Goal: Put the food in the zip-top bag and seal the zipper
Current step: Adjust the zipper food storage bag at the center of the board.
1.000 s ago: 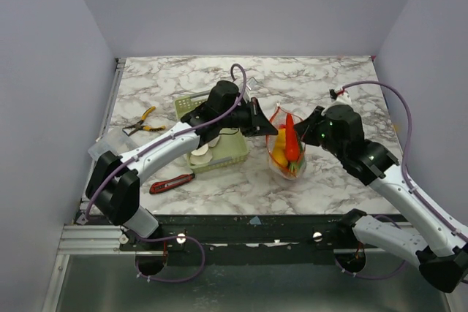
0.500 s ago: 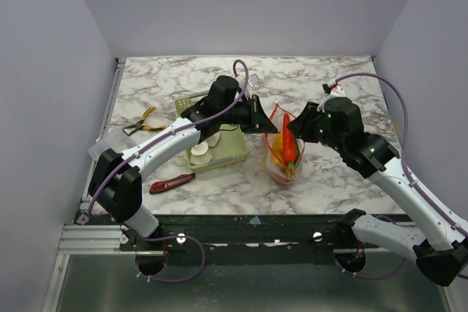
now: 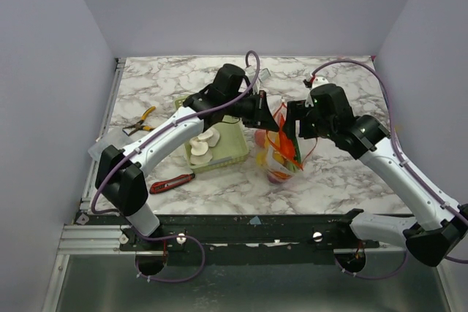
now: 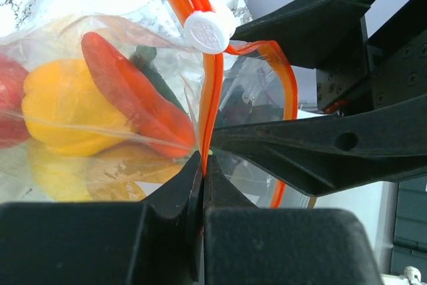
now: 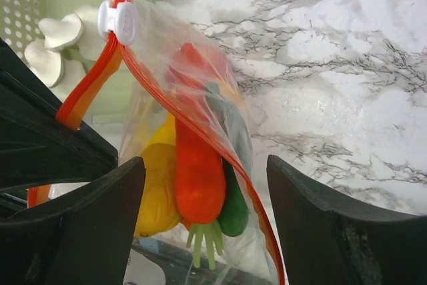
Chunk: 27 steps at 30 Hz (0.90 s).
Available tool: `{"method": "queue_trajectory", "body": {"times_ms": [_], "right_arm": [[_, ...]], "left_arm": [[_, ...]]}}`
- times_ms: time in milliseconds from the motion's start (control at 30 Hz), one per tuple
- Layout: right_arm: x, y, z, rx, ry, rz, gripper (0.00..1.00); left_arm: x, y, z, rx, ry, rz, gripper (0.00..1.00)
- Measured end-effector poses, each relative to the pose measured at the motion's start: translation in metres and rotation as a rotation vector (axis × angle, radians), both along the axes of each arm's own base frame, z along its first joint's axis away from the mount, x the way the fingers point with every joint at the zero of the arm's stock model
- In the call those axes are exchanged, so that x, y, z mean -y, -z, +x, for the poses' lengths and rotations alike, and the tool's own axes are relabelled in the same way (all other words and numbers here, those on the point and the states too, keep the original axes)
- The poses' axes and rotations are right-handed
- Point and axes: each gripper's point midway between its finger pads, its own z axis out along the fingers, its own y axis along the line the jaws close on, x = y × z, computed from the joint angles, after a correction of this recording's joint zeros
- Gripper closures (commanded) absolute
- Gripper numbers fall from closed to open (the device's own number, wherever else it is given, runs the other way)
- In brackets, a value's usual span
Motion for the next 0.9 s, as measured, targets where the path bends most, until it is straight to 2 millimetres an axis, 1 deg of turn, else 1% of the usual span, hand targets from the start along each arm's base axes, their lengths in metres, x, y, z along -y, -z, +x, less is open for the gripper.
{"method": "queue_trajectory", "body": {"times_ms": [100, 267, 400, 500, 567, 633, 700, 733, 800, 900], "right_arm": [[0.0, 0.003, 0.0, -0.003, -0.019, -0.02, 0.28], [0.001, 0.004, 0.003, -0.005, -0.017, -0.042, 0.29], [0.006, -0.002, 0.007, 0.026, -0.001, -0.058, 0.49], [0.006, -0.006, 0.009, 0.045, 0.003, -0.055, 0.54], [0.004, -0.008, 0.011, 0.055, 0.006, -0.043, 0.62], [0.001, -0.01, 0.013, 0.065, 0.003, -0.028, 0.72], [-0.002, -0.011, 0.015, 0.068, 0.004, -0.005, 0.88], [-0.004, -0.012, 0.015, 0.068, 0.008, 0.005, 0.99], [-0.007, -0.014, 0.015, 0.064, 0.017, 0.036, 1.0], [-0.012, -0.016, 0.015, 0.043, 0.061, 0.1, 0.99]], "left_arm": [[0.0, -0.001, 0.0, 0.015, 0.018, 0.012, 1.0], [-0.004, 0.003, -0.005, 0.023, 0.044, 0.037, 1.0], [-0.006, 0.007, -0.006, 0.026, 0.067, 0.059, 1.0], [-0.006, 0.008, -0.007, 0.039, 0.086, 0.068, 1.0], [-0.007, 0.008, -0.008, 0.044, 0.095, 0.073, 1.0], [-0.007, 0.007, -0.008, 0.055, 0.103, 0.072, 1.0], [-0.007, 0.006, -0.008, 0.065, 0.11, 0.071, 0.99], [-0.008, 0.006, -0.008, 0.071, 0.114, 0.072, 0.94], [-0.007, 0.006, -0.008, 0.073, 0.116, 0.073, 0.81], [-0.006, 0.003, -0.006, 0.083, 0.115, 0.068, 0.68]]}}
